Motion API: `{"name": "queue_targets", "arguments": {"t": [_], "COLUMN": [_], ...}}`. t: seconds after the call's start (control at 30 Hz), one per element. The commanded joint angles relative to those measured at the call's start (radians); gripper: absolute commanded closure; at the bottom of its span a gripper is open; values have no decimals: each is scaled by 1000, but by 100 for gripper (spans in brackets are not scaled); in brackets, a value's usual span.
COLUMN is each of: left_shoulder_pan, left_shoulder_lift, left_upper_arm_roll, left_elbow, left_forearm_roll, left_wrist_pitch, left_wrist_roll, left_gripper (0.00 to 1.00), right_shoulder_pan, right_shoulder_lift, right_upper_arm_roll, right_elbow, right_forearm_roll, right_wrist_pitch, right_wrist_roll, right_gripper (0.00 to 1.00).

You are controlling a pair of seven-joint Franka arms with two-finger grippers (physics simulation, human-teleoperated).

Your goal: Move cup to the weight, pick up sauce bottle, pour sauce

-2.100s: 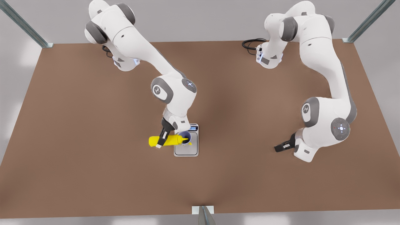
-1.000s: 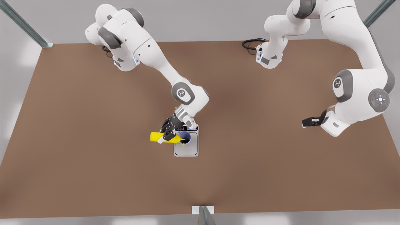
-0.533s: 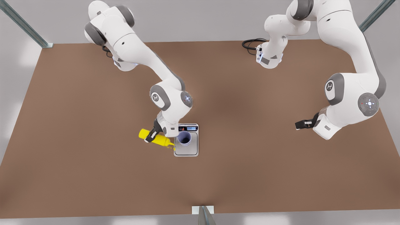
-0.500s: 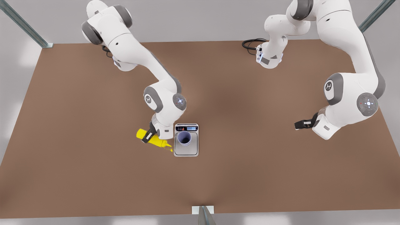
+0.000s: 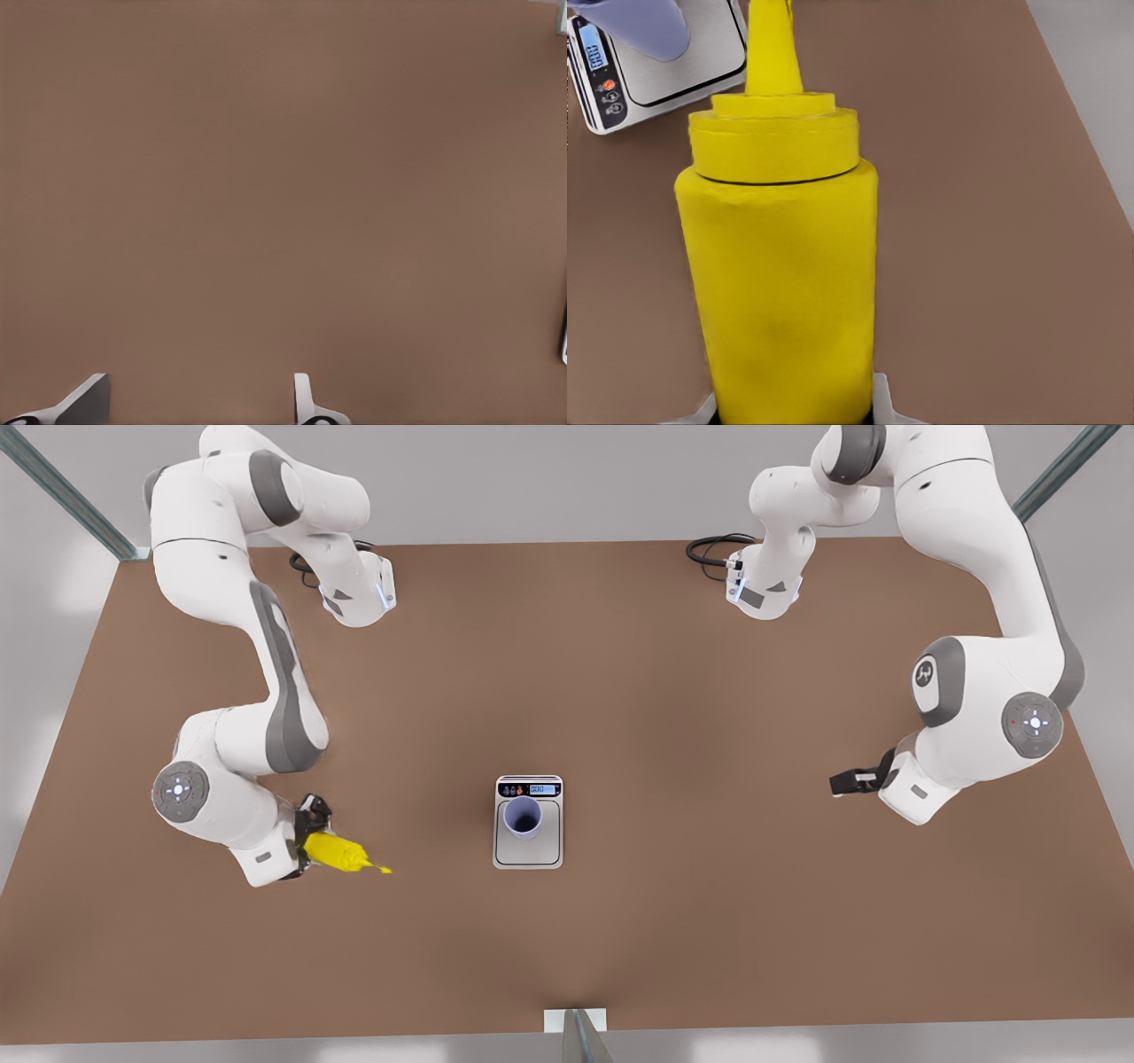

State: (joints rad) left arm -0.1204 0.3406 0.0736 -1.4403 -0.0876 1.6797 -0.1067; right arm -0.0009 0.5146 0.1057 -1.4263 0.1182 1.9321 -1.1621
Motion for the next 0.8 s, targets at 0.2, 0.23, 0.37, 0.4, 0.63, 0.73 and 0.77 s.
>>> {"name": "queue_targets", "arguments": {"t": [0.2, 0.23, 0.37, 0.4, 0.63, 0.73, 0.77], "left_shoulder_pan": [-25, -25, -25, -25, -24, -24, -24], "left_shoulder_lift": [15, 14, 14, 14, 34, 35, 35], "left_upper_arm_roll": [0, 0, 2, 2, 6, 5, 6], "left_elbow": [3, 12, 17, 17, 18, 20, 20], "left_forearm_roll": [5, 8, 9, 9, 9, 11, 11], "left_wrist_pitch": [9, 8, 0, 5, 25, 25, 25], "left_wrist_roll": [-60, -62, -57, -57, -56, -56, -56], "left_gripper": [0, 0, 0, 0, 0, 0, 0], "right_shoulder_pan": [-154, -178, -229, -232, -245, -240, -240], "right_shoulder_lift": [104, 120, 219, 232, 344, 380, 383], "right_upper_arm_roll": [0, 2, 2, 3, 3, 3, 3], "right_elbow": [-37, -40, -45, -45, -43, -37, -33], "right_forearm_roll": [462, 495, 745, 808, 1005, 1063, 1075], "right_wrist_pitch": [22, 19, -8, -36, -110, -110, -107], "right_wrist_roll": [-432, -470, -705, -745, -959, -1005, -1054], "right_gripper": [39, 39, 39, 39, 39, 39, 39]}}
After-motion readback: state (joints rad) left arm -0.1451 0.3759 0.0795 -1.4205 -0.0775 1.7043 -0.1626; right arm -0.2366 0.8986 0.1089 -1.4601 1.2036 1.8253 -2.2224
